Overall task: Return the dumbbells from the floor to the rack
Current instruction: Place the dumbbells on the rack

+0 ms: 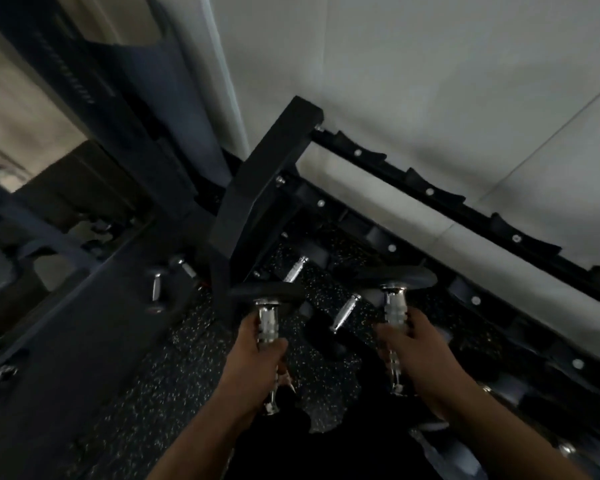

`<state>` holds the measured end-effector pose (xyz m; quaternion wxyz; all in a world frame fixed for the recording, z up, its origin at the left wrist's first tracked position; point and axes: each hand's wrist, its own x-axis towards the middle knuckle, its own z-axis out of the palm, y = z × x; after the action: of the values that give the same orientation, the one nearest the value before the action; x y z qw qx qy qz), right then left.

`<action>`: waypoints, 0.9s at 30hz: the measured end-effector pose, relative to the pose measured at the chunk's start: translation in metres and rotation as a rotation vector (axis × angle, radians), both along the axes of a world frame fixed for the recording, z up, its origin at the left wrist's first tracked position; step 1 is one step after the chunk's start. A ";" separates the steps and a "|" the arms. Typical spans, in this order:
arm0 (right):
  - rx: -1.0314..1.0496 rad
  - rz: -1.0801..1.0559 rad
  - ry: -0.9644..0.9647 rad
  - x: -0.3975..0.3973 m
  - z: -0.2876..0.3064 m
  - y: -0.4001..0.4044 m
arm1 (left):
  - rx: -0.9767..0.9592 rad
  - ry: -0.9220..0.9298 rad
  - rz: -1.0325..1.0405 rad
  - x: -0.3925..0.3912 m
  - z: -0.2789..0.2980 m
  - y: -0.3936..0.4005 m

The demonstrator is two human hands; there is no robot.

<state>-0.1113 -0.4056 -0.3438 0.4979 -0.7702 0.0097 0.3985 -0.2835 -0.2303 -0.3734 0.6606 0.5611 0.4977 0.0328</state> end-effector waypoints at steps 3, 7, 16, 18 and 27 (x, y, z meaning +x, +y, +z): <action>-0.017 -0.131 0.019 0.008 0.000 0.022 | 0.026 0.036 -0.162 0.030 -0.006 0.050; -0.005 -0.212 0.024 0.020 0.005 0.038 | 0.003 0.007 -0.232 0.065 -0.004 0.082; -0.022 -0.404 0.026 0.107 -0.024 0.074 | 0.089 0.004 -0.383 0.206 -0.013 0.134; -0.034 -0.433 0.036 0.131 -0.030 0.079 | 0.127 0.014 -0.423 0.237 -0.014 0.138; -0.044 -0.512 0.019 0.206 -0.054 0.091 | 0.144 -0.014 -0.453 0.356 -0.041 0.161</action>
<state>0.0947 -0.3148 -0.3983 0.5657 -0.7494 0.2177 0.2664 0.0725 -0.0694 -0.4140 0.6129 0.7038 0.3508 -0.0773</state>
